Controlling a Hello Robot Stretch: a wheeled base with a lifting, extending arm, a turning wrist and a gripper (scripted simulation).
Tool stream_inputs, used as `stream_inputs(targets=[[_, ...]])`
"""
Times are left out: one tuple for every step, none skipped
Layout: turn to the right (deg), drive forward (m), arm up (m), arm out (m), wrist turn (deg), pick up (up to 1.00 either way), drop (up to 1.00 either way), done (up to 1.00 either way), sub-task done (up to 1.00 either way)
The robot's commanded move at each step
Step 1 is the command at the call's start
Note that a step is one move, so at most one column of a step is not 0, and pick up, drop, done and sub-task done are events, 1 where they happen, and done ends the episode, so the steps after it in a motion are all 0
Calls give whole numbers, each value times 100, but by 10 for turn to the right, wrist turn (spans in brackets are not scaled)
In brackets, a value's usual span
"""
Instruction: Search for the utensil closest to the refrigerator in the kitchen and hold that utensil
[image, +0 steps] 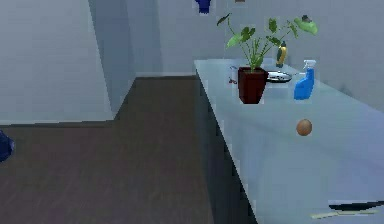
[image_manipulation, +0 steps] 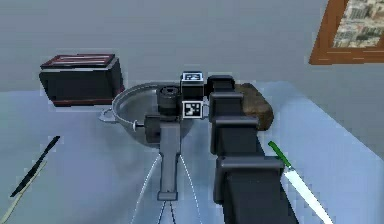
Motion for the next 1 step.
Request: stream_inputs(targets=[[0, 0, 0, 0, 450, 0, 0, 0, 0]])
